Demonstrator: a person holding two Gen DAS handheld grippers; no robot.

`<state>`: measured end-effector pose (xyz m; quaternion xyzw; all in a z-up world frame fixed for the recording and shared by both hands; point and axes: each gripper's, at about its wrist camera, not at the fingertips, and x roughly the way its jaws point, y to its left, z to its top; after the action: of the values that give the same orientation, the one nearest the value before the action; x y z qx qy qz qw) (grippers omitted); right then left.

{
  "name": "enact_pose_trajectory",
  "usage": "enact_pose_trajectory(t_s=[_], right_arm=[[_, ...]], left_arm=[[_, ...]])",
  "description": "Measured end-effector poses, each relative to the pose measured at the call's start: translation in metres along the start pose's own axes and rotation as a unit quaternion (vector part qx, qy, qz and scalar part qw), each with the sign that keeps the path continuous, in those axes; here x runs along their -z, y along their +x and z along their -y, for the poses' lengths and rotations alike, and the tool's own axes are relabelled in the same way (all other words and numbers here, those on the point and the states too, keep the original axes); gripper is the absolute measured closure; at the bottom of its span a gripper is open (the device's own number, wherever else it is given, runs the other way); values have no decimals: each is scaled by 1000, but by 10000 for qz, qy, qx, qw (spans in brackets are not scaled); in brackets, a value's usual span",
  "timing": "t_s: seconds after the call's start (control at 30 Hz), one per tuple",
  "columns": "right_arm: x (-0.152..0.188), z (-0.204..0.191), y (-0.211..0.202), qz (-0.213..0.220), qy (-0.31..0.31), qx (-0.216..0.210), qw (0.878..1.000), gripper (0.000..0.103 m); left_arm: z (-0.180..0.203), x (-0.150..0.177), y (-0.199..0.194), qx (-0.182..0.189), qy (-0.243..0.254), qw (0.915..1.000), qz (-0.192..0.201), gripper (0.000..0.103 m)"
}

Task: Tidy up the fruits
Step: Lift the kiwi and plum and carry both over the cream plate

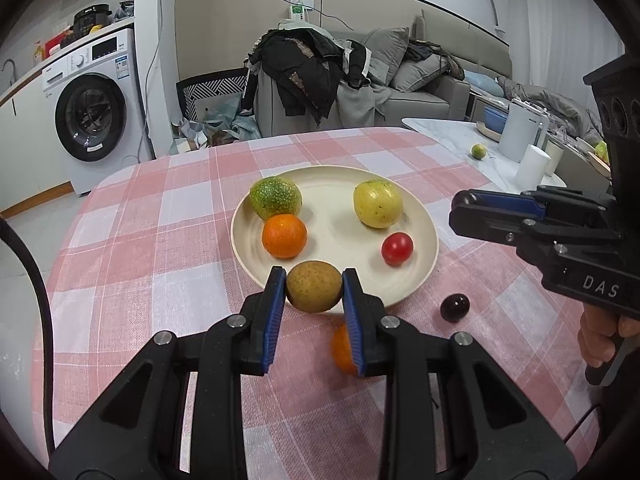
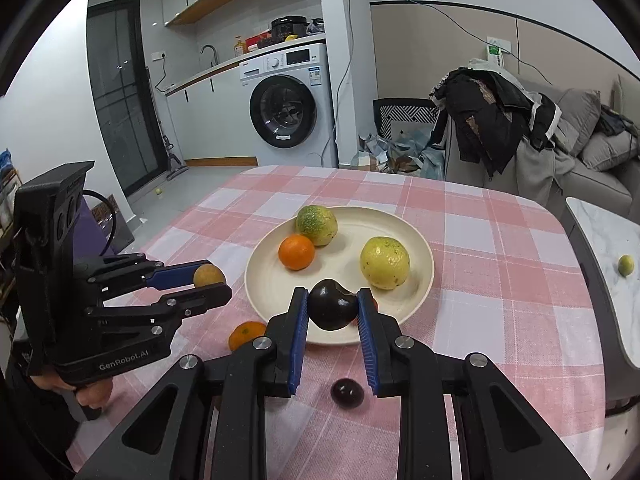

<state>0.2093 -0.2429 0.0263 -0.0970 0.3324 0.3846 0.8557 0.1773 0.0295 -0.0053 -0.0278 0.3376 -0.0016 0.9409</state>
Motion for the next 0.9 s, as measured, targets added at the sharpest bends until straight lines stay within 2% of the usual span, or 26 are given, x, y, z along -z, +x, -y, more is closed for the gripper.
enact_pose_trajectory(t_s=[0.9], right_arm=[[-12,5,54,-270,216,4,9994,78]], left_arm=[[-11,-16,45,-179,-211,9996,48,77]])
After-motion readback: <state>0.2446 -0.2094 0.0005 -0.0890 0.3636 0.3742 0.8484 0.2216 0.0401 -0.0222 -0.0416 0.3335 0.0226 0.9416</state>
